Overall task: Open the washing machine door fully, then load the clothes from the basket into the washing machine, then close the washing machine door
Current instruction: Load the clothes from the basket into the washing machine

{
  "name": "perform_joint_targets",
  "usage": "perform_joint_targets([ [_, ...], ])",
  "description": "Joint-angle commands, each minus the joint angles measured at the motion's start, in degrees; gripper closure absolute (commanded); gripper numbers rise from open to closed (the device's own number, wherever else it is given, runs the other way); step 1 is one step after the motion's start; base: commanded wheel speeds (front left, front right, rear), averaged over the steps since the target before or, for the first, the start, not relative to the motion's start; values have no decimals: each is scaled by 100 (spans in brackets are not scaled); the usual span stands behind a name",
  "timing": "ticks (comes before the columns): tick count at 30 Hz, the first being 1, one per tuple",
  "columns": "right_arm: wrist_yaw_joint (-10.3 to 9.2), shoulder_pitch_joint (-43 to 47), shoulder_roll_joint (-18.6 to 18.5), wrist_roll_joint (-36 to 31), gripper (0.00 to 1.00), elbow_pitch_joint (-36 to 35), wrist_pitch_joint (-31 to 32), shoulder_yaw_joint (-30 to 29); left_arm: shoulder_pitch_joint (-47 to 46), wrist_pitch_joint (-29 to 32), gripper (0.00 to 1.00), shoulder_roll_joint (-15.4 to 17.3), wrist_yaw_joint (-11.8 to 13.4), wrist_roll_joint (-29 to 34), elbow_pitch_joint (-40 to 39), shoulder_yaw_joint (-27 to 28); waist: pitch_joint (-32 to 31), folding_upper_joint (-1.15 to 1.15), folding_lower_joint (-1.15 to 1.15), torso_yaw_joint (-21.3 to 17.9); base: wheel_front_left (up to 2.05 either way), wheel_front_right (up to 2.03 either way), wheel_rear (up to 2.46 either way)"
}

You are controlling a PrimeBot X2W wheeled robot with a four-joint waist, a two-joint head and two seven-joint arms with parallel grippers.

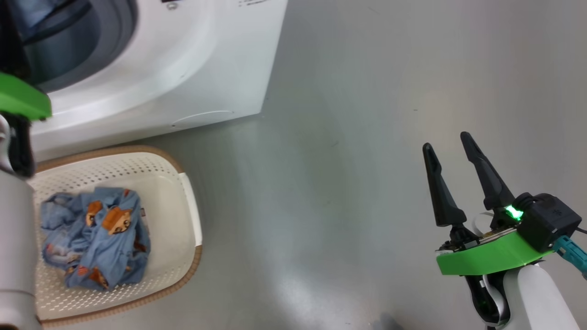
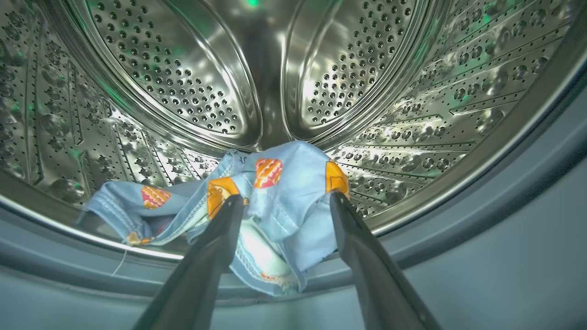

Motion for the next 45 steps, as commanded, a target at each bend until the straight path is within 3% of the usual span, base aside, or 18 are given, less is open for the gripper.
perform_joint_targets([
  [1, 8, 113, -74, -8, 0, -158, -27, 57, 187, -29, 0, 214, -17, 11, -223, 145, -41, 0, 0, 76, 0, 0, 0],
  [17, 8, 599, -366, 15, 0, 1, -27, -140, 2136, -29, 0, -448, -17, 393, -1828, 639, -831, 0, 0, 589, 0, 0, 0],
  [45, 8, 1990, -818, 288, 0, 217, -27, -401, 5250, -29, 0, -821, -17, 557, -3319, 862, -2512, 0, 0, 1054, 0, 0, 0],
])
